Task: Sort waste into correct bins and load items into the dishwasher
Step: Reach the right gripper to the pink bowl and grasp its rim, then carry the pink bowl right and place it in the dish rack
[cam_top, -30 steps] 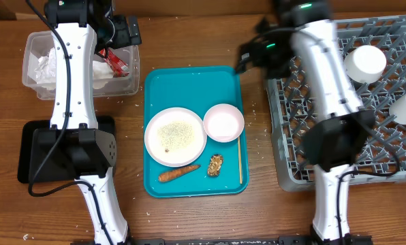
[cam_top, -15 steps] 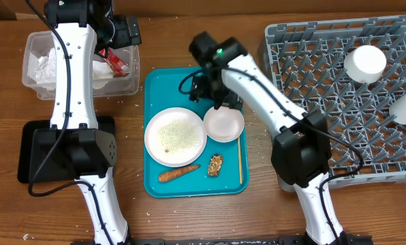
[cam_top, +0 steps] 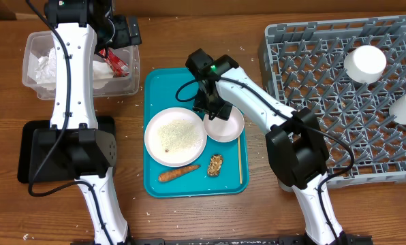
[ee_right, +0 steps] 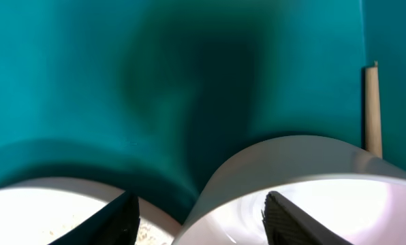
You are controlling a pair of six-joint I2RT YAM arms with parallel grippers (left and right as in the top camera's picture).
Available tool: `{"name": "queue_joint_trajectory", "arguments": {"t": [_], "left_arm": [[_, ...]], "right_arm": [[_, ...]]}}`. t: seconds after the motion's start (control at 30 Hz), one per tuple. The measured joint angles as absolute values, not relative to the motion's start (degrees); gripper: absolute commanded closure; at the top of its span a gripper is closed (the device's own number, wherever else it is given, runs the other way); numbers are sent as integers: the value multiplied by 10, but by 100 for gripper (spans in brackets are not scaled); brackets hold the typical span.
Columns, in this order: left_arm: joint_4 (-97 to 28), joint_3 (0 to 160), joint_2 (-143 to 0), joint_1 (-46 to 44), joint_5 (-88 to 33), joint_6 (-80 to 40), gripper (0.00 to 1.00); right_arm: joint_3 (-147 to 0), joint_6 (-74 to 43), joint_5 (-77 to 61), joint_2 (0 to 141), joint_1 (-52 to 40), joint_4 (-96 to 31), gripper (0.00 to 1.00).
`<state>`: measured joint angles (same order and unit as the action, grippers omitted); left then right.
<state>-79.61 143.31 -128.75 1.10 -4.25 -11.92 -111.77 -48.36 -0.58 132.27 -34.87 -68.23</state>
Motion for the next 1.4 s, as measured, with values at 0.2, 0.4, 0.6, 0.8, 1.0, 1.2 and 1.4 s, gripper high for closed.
{"name": "queue_joint_trajectory", "arguments": {"t": [0.2,0.4,0.6,0.8,1.0,1.2,1.4], "left_arm": [[-796,1433,-1287,11,-43,-119,0],[-796,1433,-1287,11,-43,-119,0],[-796,1433,-1287,11,-42,-119,0],[-796,1433,-1287,11,-42,-119,0],[-796,1433,-1287,11,-43,-119,0],[-796,1433,-1287,11,-43,-119,0],[-796,1433,-1287,11,-43,-119,0]], "right_arm": [[-1102,-492,4,1323,-349,-666,60],[-1105,-490,-6,1321,-350,-669,96],[-1142,-464,-20,1302,-349,-694,96],[-1215,-423,-33,1296,-338,-755,96],[-1303,-367,-47,1245,-271,-815,96],[-1332,-238,-145,1178,-105,-826,96],[-1322,-90,-329,1187,92,-834,96]]}}
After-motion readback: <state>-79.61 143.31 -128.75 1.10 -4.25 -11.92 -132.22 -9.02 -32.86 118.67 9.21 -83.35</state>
